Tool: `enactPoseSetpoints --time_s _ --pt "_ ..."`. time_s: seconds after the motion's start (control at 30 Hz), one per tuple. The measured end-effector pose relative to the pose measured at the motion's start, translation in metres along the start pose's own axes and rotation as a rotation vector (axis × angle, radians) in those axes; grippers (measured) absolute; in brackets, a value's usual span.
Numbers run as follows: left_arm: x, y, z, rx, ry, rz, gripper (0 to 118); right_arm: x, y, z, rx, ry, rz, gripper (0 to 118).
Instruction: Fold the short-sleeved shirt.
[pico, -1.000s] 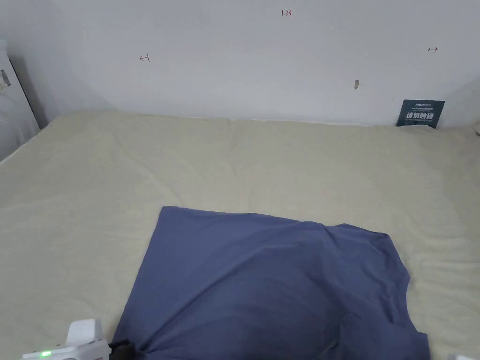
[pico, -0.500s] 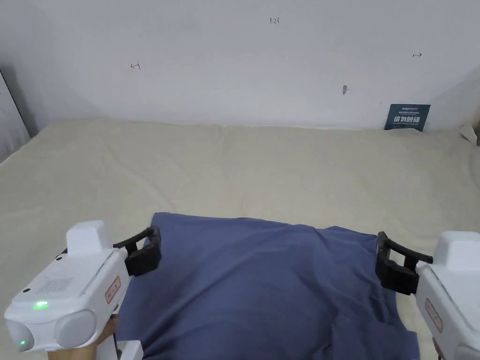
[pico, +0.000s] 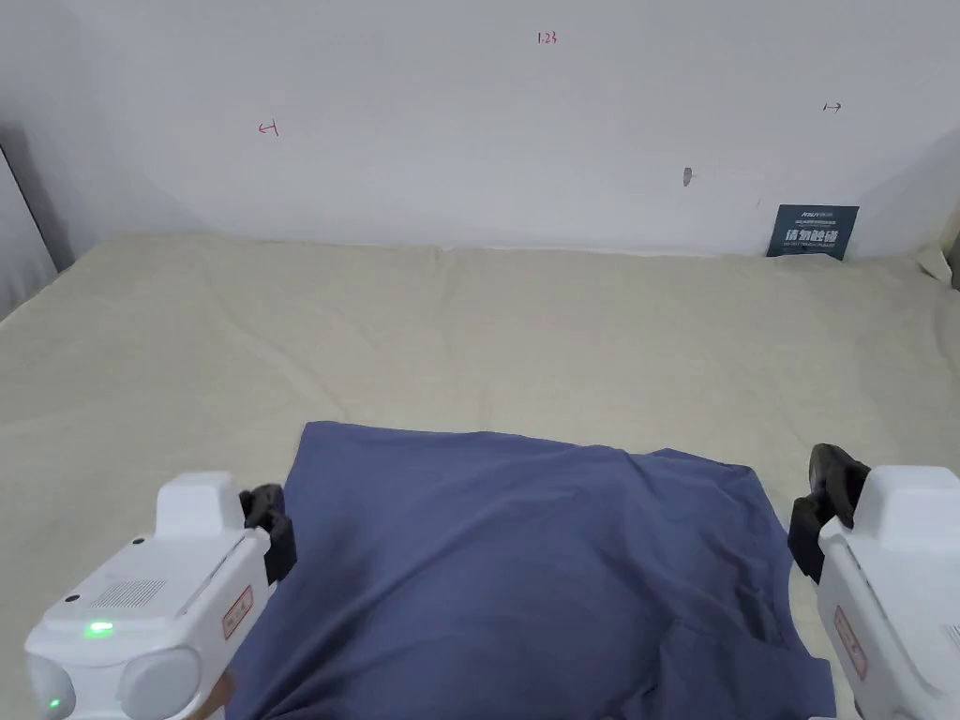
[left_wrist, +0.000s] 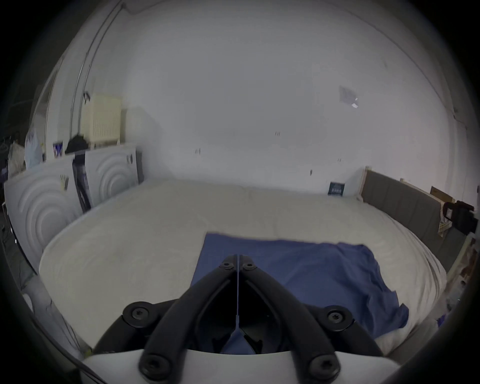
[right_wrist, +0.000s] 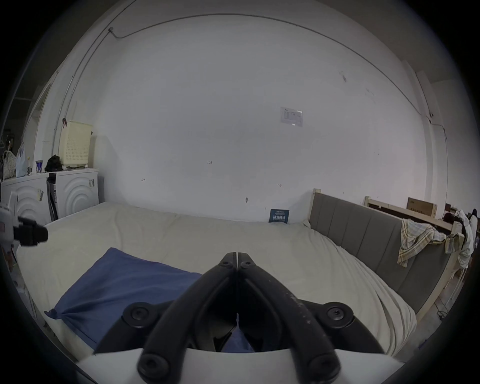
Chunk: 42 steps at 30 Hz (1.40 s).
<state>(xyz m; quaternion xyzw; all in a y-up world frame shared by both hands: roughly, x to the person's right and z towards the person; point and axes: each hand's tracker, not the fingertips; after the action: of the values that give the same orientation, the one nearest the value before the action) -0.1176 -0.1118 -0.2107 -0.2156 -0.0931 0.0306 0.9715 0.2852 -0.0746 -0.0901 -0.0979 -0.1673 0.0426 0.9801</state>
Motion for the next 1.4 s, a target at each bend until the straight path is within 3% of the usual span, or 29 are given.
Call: enactPoseSetpoints --time_s 0.17,0.2,0.23,0.27,0.3,0.33,0.37,0.4,0.57,0.63,0.67,0.7,0.77,0.83,0.97,1.0,1.03,1.2,1.23,1.3,1.37,1.4 --pt "-0.039 -0.045 -0.009 -0.221 0.048 0.037 5 0.007 -0.015 -0.003 -0.056 0.006 -0.008 1" --pt "-0.045 -0.054 -0.009 -0.247 0.061 0.041 21 0.007 -0.018 -0.003 -0.066 0.008 -0.009 2" --pt "-0.052 -0.063 -0.01 -0.278 0.068 0.055 42 0.008 -0.021 -0.004 -0.079 0.012 -0.008 2" --pt "-0.056 -0.069 -0.011 -0.325 0.066 0.066 73 0.008 -0.024 -0.004 -0.092 0.011 -0.005 2" --pt "-0.06 -0.076 -0.013 -0.363 0.073 0.083 91 0.008 -0.027 -0.004 -0.101 0.01 -0.004 2" --pt "-0.064 -0.084 -0.018 -0.415 0.088 0.099 100 0.008 -0.029 -0.005 -0.112 0.011 -0.004 2" --pt "-0.067 -0.092 -0.022 -0.468 0.099 0.102 100 0.008 -0.032 -0.005 -0.124 0.013 -0.007 2" --pt "-0.068 -0.1 -0.024 -0.48 0.106 0.102 117 0.009 -0.034 -0.006 -0.134 0.015 -0.011 3" --pt "-0.071 -0.127 -0.035 -0.526 0.157 0.041 109 0.011 -0.046 -0.006 -0.176 0.008 -0.018 3" --pt "-0.073 -0.134 -0.039 -0.518 0.158 0.024 97 0.014 -0.05 -0.006 -0.192 0.004 -0.024 3" --pt "-0.073 -0.136 -0.039 -0.505 0.153 0.023 82 0.016 -0.053 -0.006 -0.2 0.0 -0.026 3" --pt "-0.074 -0.137 -0.041 -0.499 0.143 0.025 52 0.016 -0.055 -0.005 -0.21 -0.006 -0.029 3" --pt "-0.073 -0.139 -0.046 -0.516 0.083 0.049 8 0.022 -0.062 -0.006 -0.237 -0.016 -0.043 3" --pt "-0.071 -0.142 -0.046 -0.513 0.078 0.06 3 0.029 -0.073 -0.007 -0.294 -0.023 -0.066 22" --pt "-0.068 -0.134 -0.037 -0.476 0.076 0.069 3 0.042 -0.103 -0.012 -0.439 -0.028 -0.094 83" --pt "-0.069 -0.13 -0.035 -0.469 0.072 0.082 3 0.045 -0.113 -0.015 -0.507 -0.031 -0.095 104" --pt "-0.068 -0.126 -0.034 -0.457 0.066 0.094 3 0.048 -0.125 -0.02 -0.561 -0.043 -0.102 113" --pt "-0.067 -0.11 -0.029 -0.43 0.045 0.115 3 0.054 -0.176 -0.032 -0.739 -0.049 -0.117 110" --pt "-0.067 -0.109 -0.029 -0.424 0.044 0.117 3 0.051 -0.184 -0.033 -0.77 -0.041 -0.11 102" --pt "-0.065 -0.11 -0.029 -0.405 0.037 0.113 3 0.05 -0.198 -0.037 -0.8 -0.014 -0.112 75" --pt "-0.065 -0.11 -0.029 -0.415 0.039 0.106 3 0.047 -0.205 -0.039 -0.815 -0.004 -0.114 69" --pt "-0.065 -0.11 -0.029 -0.415 0.04 0.106 3 0.046 -0.207 -0.04 -0.821 0.015 -0.115 42"
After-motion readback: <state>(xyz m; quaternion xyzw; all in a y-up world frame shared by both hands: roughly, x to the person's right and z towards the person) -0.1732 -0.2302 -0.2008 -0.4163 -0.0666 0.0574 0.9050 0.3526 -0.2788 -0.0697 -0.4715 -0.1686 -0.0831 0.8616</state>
